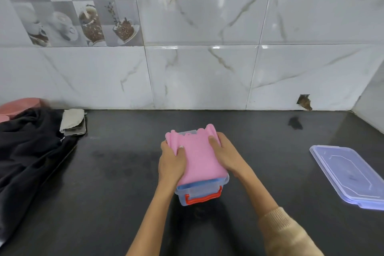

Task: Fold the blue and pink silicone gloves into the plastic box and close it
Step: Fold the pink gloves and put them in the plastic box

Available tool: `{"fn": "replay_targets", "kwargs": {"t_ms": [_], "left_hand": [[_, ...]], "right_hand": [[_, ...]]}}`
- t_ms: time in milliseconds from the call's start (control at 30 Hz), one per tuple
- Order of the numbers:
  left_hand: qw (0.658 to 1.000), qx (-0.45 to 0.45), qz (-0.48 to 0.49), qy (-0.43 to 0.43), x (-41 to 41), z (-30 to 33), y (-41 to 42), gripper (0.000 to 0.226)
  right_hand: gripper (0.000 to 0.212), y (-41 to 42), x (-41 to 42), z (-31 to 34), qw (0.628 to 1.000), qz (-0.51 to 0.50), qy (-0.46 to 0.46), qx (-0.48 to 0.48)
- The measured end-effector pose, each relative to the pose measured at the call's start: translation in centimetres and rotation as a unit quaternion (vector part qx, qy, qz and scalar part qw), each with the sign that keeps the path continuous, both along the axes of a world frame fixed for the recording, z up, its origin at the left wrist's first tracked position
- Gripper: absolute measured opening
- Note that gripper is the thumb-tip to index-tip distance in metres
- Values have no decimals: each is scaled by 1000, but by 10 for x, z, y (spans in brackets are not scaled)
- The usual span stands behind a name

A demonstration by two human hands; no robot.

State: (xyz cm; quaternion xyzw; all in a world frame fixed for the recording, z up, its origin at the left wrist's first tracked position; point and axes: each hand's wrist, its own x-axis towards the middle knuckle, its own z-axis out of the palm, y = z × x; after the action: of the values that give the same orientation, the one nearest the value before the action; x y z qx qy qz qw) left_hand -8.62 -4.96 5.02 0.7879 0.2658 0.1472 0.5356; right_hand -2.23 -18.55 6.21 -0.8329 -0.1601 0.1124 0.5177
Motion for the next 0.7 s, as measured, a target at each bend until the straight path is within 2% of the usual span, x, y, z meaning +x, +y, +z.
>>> {"fn": "replay_targets", "kwargs": {"t_ms": [100,167,367,467,567,633,700], "left_hand": [[993,109,-9,31,-3,-11,-6,37],[985,169,-9,32,-2,-14,-11,31],[987,137,19,-80,5,-8,-8,39],[986,144,11,-80,15,-7,-1,47],[976,218,-3,23,16,-17,-4,53],[945,314,2,95,17,-24,-8,55],[917,381,7,121,21,-26,-8,57]], "right_hand": [[47,1,-5,-20,996,16,-20,-89],[53,5,-8,-25,993,-5,-53,-104],[51,16,-1,-14,990,-43,-127,-44],[52,23,8,-10,988,-55,-131,-57],[52,25,7,-20,970,-60,-154,-176],[50,27,3,-29,936,-54,-198,-286],[50,29,3,-34,893,-65,-257,-365]]}}
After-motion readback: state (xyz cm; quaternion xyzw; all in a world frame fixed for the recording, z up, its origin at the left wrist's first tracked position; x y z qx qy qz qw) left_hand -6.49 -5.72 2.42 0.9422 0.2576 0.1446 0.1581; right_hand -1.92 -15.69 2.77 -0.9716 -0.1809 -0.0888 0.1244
